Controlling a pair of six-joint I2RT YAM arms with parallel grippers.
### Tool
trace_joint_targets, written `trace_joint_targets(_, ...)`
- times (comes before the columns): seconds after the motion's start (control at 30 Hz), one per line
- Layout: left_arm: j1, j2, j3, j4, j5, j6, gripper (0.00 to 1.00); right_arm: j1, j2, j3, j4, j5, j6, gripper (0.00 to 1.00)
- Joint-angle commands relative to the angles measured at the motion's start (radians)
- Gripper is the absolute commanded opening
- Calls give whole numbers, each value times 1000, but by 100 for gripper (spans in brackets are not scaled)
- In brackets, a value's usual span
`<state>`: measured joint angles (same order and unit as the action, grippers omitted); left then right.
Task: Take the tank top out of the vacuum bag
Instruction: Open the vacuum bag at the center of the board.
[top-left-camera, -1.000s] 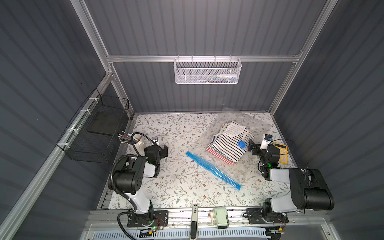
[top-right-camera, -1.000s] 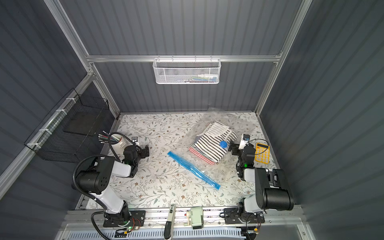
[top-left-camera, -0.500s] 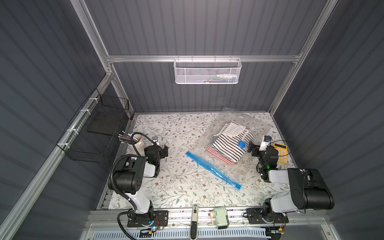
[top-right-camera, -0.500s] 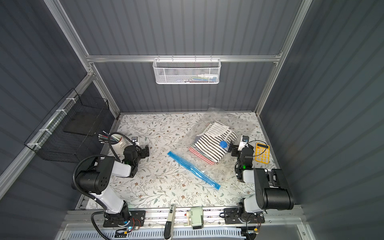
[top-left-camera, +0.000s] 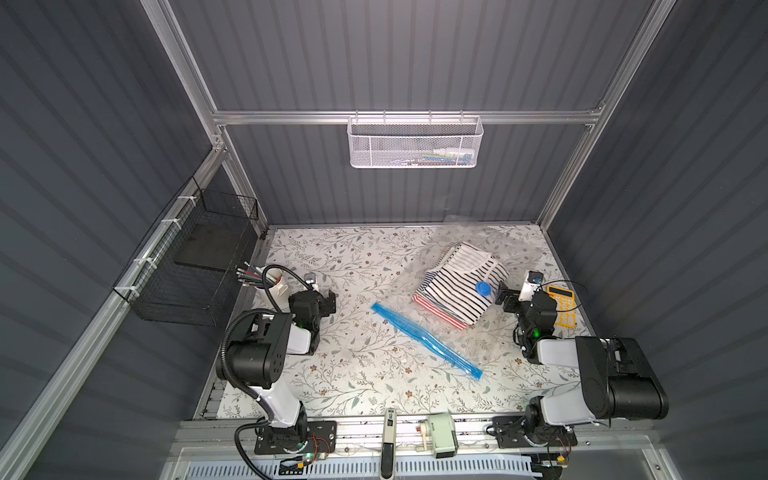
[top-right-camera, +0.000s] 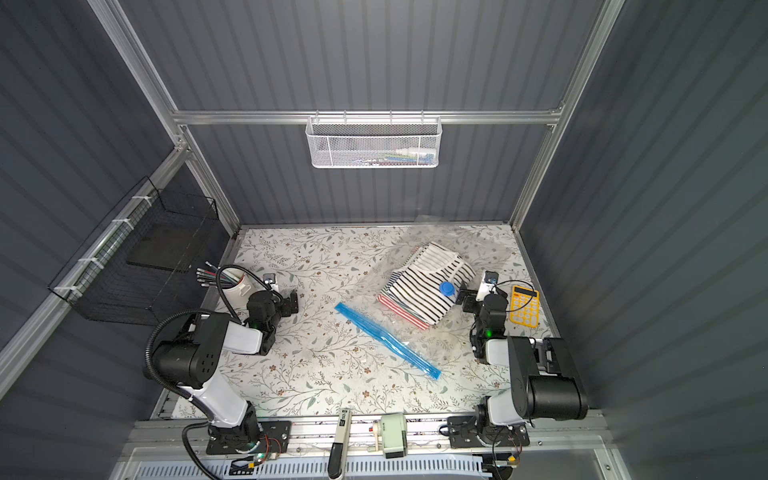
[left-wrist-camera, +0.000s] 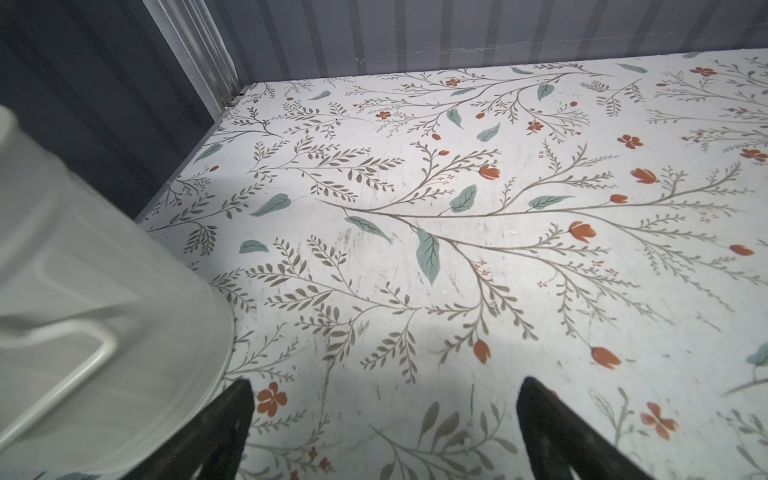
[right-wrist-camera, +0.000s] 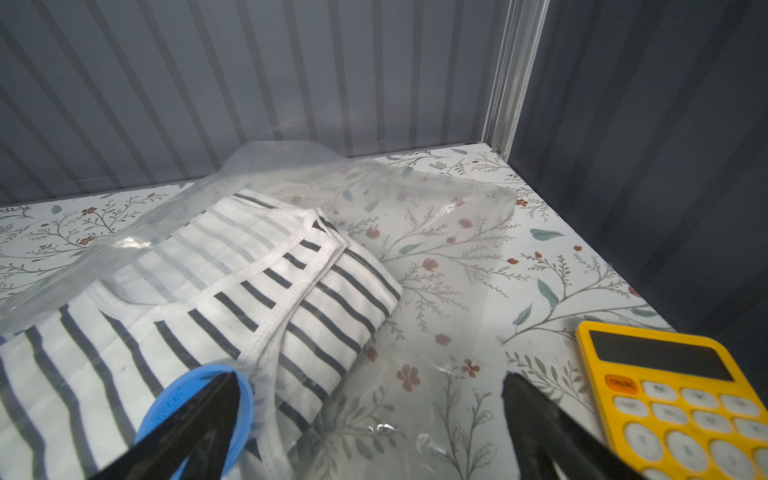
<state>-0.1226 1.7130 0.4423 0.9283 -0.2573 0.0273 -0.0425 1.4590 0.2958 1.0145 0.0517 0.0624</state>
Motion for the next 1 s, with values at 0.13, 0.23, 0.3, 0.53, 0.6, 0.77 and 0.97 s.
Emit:
trace_joint_targets(0.13, 9, 3, 13, 12, 11, 18, 100, -2, 3, 19, -13, -3, -9, 99)
trace_joint_targets(0.23, 9, 3, 12, 12, 11, 18, 100, -2, 3, 19, -10, 1, -9, 99)
trace_joint_targets(0.3, 9, 3, 11, 13, 11, 18, 100, 0, 3, 17, -9, 2, -10, 99)
trace_joint_targets(0.53, 9, 2, 11, 15, 10, 17, 100, 0, -1, 9, 4, 12, -4, 99)
trace_joint_targets(0.6, 9, -4, -13, 52, 19, 26, 100, -2, -9, -29, 72, 101, 27, 99)
trace_joint_targets(0.77, -86, -267, -44, -128, -56, 43, 99, 4, -370, -125, -87, 131, 76, 99)
trace_joint_targets(0.97, -113, -600, 222, -984, 137, -318, 96, 8, -733, 25, -729, 30, 219, 99)
